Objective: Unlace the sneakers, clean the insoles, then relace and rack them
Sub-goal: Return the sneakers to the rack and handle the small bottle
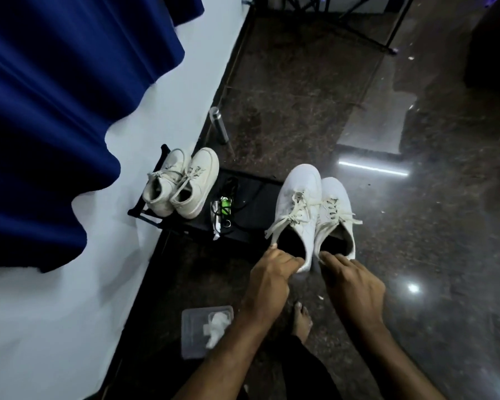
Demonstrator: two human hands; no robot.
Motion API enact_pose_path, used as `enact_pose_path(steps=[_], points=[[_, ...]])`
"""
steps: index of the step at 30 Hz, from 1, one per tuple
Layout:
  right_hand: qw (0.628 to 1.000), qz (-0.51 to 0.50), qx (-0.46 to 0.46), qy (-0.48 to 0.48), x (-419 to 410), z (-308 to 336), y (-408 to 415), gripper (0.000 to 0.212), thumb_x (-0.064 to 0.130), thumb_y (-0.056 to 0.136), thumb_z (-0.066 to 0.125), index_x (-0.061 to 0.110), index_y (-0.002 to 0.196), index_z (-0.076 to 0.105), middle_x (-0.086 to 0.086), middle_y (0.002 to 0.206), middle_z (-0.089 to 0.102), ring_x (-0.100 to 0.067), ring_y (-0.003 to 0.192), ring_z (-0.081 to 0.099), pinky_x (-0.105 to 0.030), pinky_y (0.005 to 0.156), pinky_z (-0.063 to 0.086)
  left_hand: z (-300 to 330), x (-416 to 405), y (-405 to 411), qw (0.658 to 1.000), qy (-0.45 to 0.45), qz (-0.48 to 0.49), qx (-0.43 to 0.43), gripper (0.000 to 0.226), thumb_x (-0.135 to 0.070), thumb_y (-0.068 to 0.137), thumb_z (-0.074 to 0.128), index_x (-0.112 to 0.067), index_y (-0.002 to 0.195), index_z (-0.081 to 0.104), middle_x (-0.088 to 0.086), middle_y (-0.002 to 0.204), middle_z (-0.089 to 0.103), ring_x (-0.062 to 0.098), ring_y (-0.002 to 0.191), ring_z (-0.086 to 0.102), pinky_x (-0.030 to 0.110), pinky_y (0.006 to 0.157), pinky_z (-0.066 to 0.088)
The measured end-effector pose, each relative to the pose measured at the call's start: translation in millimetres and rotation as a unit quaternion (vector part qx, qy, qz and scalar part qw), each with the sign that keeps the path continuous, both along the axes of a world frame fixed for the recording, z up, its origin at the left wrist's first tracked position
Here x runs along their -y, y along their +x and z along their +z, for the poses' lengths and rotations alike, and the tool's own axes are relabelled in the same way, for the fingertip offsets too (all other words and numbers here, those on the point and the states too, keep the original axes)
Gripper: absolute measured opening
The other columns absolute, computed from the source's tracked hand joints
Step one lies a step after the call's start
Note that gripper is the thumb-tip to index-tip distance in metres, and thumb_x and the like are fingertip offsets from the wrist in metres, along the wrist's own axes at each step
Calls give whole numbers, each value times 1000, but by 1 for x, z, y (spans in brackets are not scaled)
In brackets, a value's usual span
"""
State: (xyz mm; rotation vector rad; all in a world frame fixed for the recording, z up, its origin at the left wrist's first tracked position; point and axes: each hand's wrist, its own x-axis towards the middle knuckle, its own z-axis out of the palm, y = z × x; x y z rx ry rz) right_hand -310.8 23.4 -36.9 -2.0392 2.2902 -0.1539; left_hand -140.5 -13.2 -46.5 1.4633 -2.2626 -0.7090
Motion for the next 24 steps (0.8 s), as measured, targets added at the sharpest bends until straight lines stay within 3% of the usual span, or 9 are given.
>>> enact_pose_path(steps=[3, 6, 9, 12, 15, 21, 24], points=[[1000, 15, 10, 6, 29, -9, -11, 15, 28, 86, 69, 32, 101, 68, 6, 79, 64, -20, 68, 62, -25, 46, 26, -4, 22, -9, 1000, 4, 22, -7, 33, -2, 80, 53, -15, 100, 76, -3, 86, 66, 16, 87, 59, 34, 109, 42], [999, 36, 7, 12, 53, -22, -11, 21, 27, 85, 71, 32, 105, 69, 5, 81, 66, -21, 66, 63, -26, 46, 32, -15, 42, -11, 999, 2, 40, -6, 36, -13, 83, 45, -13, 101, 77, -2, 86, 68, 16, 87, 60, 33, 107, 43], [999, 45, 13, 27, 77, -35, -6, 23, 26, 83, 71, 31, 106, 69, 4, 81, 67, -23, 62, 65, -25, 45, 32, -37, 60, -6, 999, 23, 49, -4, 39, -11, 82, 43, -12, 103, 77, -1, 86, 67, 18, 87, 60, 35, 105, 45], [997, 60, 10, 51, 92, -44, 3, 15, 29, 81, 68, 28, 97, 67, 2, 73, 64, -22, 57, 66, -22, 45, 23, -60, 75, 5, 998, 45, 40, -14, 35, 2, 81, 53, -11, 103, 77, 0, 86, 68, 18, 87, 60, 35, 109, 42], [993, 78, 5, 85, 100, -55, 16, 18, 27, 74, 76, 24, 85, 63, 2, 67, 60, -19, 52, 64, -21, 44, 18, -80, 86, 20, 998, 56, 37, -6, 39, 10, 75, 58, -11, 103, 77, 1, 89, 69, 19, 90, 61, 40, 114, 38], [983, 133, 6, 128, 99, -72, 36, 38, 26, 64, 83, 27, 98, 65, 5, 66, 60, -18, 49, 63, -21, 42, 21, -92, 83, 40, 998, 52, 34, 19, 39, 12, 75, 64, -11, 104, 76, -1, 87, 67, 18, 90, 61, 37, 111, 42], [985, 127, 3, 120, 91, -74, 46, 33, 23, 65, 83, 28, 94, 68, 4, 64, 62, -18, 44, 61, -22, 40, 22, -93, 72, 45, 996, 72, 47, 20, 33, 2, 80, 61, -14, 104, 76, -3, 85, 65, 18, 90, 60, 35, 107, 46]])
